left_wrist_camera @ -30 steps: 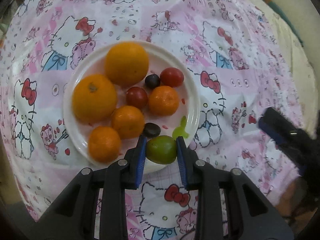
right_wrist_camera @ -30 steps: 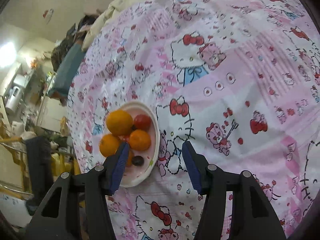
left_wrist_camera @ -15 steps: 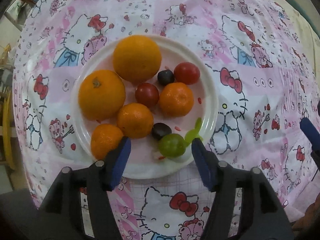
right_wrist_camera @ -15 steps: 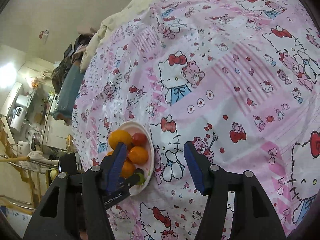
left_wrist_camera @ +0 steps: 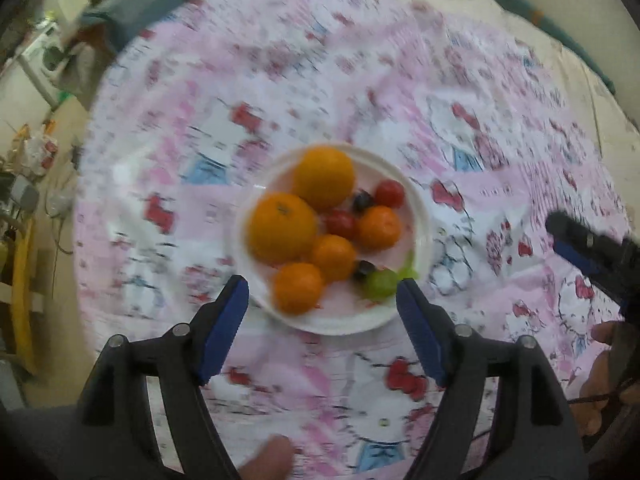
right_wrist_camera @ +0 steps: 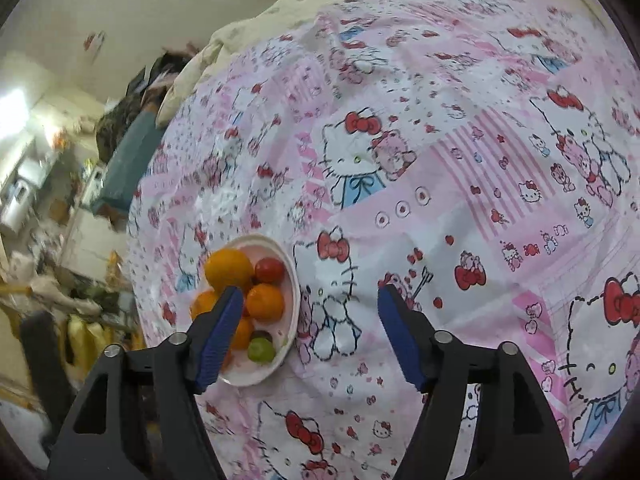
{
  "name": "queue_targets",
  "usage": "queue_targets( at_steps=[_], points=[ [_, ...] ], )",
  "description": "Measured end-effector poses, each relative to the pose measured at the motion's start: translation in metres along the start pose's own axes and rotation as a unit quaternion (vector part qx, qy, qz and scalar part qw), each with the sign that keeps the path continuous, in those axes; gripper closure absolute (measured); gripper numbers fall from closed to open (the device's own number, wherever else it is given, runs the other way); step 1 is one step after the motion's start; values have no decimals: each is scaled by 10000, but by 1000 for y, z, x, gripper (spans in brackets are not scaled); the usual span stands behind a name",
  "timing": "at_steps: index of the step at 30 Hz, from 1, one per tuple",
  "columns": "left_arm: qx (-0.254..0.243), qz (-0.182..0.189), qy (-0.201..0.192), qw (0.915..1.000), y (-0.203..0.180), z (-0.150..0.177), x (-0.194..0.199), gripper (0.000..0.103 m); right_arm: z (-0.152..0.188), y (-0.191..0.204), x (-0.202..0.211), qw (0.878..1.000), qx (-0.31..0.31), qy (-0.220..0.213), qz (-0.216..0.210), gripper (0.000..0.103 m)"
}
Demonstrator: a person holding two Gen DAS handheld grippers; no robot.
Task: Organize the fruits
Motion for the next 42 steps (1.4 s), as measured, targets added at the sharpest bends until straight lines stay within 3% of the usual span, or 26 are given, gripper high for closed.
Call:
queue_targets(
  at_steps=[5, 12, 16, 23, 27, 31, 35, 42],
  points=[
    [157, 13, -550, 9984, 39, 3, 34, 23, 18, 27, 13, 9981, 581, -182, 16, 14],
    [27, -89, -1123, 9936, 68, 22, 72, 22, 44, 55, 37, 9926, 1040, -625, -12, 2],
    [251, -56, -1597, 9868, 83, 33, 88, 19, 61, 62, 45, 9888, 1213, -848, 170, 2],
    [283, -126, -1675, 9854, 91, 55, 86, 18, 84, 78, 61, 9775, 1593, -1327, 398, 0],
    [78, -172, -1714, 9850, 85, 64, 86, 0, 101, 81, 61, 9733, 1711, -1443, 517, 0],
    [-45, -200, -1794, 9836, 80, 65, 87, 0, 107, 83, 57, 9666, 1910, -1521, 777, 0],
    [-46, -345, -1924, 9807, 81, 63, 88, 0, 106, 86, 53, 9663, 1910, -1558, 738, 0],
    [-110, -210, -1855, 9824, 73, 65, 85, 0, 108, 94, 46, 9627, 2068, -1552, 796, 0]
  ],
)
Point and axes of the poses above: each gripper's, at about its wrist camera, not at the fingertips, and x roughly against the way its jaws point, y to its left, z to its underside, the point moved 10 cm from there along -x, roughly the way its jaws point, and after that the axes turned 2 degrees about z, right-handed, at the moved point
